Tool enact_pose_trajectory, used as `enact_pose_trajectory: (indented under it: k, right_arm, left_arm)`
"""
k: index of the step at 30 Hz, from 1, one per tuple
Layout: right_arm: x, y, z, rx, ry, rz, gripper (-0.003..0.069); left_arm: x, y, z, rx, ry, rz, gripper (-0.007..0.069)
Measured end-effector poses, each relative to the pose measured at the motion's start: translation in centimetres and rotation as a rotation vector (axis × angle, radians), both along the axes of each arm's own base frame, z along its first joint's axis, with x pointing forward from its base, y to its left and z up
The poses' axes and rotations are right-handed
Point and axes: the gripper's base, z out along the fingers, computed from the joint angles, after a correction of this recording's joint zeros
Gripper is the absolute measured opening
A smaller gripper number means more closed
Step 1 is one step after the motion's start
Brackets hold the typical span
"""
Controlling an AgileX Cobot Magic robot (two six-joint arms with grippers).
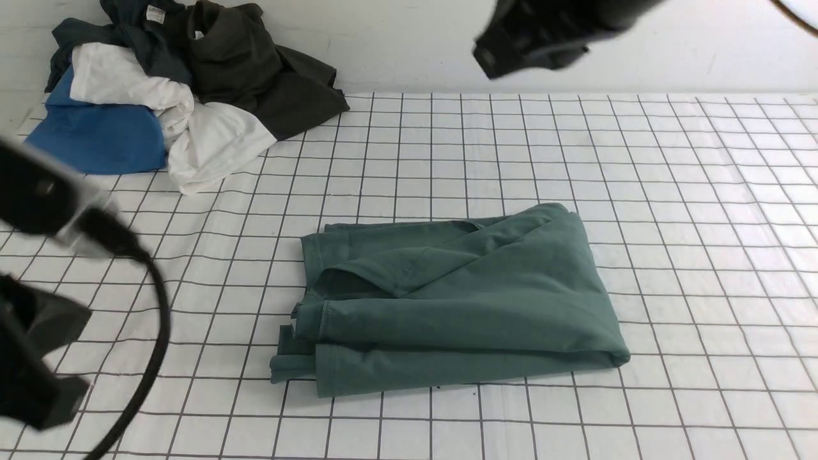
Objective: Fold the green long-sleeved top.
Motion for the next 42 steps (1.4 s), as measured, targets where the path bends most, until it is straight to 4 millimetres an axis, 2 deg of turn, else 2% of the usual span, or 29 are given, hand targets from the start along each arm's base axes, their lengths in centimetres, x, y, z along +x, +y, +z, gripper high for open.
enact_pose_trajectory:
  k: [1,2,6,8,9,10,12,18,24,27,42]
  right_arm:
    - [-0.3,-0.3,-0.2,-0.005,0.007,0.0,0.0027]
    - [-1.6,-1.2,-1.3,-0.03,0.04,0.0,0.0004]
    - [-5.5,-4.0,-3.0,-0.003,0.047,-0.015,-0.0013]
    - [-6.6,-4.8,-3.3,0.028,0.034,-0.02,-0.0013]
    - [-8.0,-5.7,-3.7,0.086,-0.002,-0.028,-0.0013]
    - [-8.1,-5.8,-3.9,0.093,-0.007,-0.029,-0.0013]
    - [-10.2,-7.3,-4.0,0.202,-0.098,-0.034,-0.0013]
    - [-13.8,-10.3,-4.7,0.413,-0.343,-0.056,-0.0014]
    - [-15.7,-12.0,-5.4,0.546,-0.507,-0.071,-0.0014]
    - [-15.9,-12.2,-5.6,0.556,-0.536,-0.072,-0.0014]
    - [-16.0,-12.2,-6.6,0.506,-0.473,-0.069,-0.0014]
  left_arm:
    - [-0.2,0.1,-0.1,-0.004,-0.008,0.003,-0.0008]
    - [-1.6,0.6,-1.1,-0.017,-0.046,0.011,-0.0008]
    - [-4.8,1.7,-3.3,-0.064,-0.156,0.02,-0.0008]
    - [-5.4,1.9,-3.8,-0.08,-0.177,0.021,-0.0008]
    - [-6.4,2.2,-4.5,-0.109,-0.215,0.026,-0.0008]
    - [-6.5,2.2,-4.8,-0.112,-0.215,0.027,-0.0008]
    - [-7.6,2.5,-5.6,-0.172,-0.276,0.047,-0.0008]
    - [-8.7,2.9,-6.6,-0.246,-0.405,0.062,-0.0008]
    - [-8.7,2.9,-7.1,-0.245,-0.401,0.062,-0.0008]
    - [-8.7,2.9,-7.1,-0.245,-0.401,0.062,-0.0008]
    - [-8.7,2.9,-7.1,-0.246,-0.401,0.062,-0.0008]
